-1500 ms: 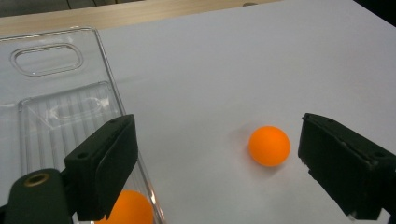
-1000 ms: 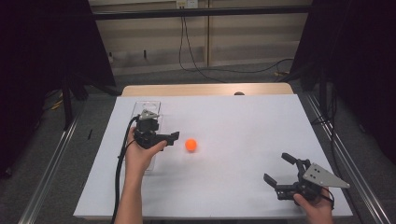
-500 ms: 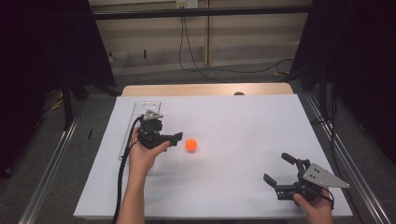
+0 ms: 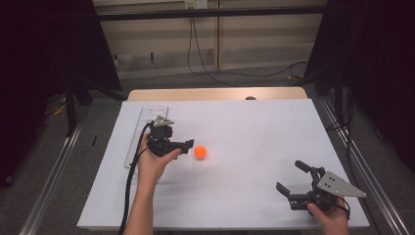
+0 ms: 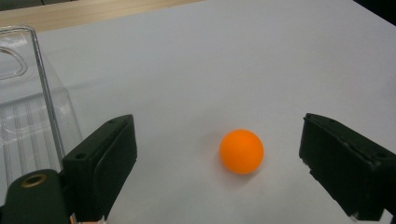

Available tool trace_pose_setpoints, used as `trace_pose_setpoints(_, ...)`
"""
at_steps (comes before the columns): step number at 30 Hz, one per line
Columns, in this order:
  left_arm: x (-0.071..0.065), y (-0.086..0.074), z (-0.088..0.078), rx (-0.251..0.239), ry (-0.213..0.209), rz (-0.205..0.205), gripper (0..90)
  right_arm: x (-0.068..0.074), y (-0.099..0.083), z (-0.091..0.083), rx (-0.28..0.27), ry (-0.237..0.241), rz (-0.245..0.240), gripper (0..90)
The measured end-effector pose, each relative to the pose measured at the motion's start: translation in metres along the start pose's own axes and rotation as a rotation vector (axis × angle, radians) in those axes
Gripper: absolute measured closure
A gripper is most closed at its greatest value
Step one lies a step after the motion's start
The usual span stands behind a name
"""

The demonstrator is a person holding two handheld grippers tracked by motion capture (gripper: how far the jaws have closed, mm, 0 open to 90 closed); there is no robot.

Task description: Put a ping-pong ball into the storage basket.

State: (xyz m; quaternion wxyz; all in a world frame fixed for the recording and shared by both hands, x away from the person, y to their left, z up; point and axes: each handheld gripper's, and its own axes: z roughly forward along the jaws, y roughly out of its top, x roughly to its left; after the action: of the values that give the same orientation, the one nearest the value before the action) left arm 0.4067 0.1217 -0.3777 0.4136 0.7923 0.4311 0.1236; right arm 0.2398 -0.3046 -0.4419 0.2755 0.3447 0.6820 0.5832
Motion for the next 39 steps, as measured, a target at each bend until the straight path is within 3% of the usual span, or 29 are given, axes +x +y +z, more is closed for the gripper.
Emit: trace_pose_setpoints(39,-0.0076,-0.0002,0.0082,0.02,-0.008,0.021,11.3,-0.0001,0.0001,0.0001,0.0,0.0,-0.003,2.6)
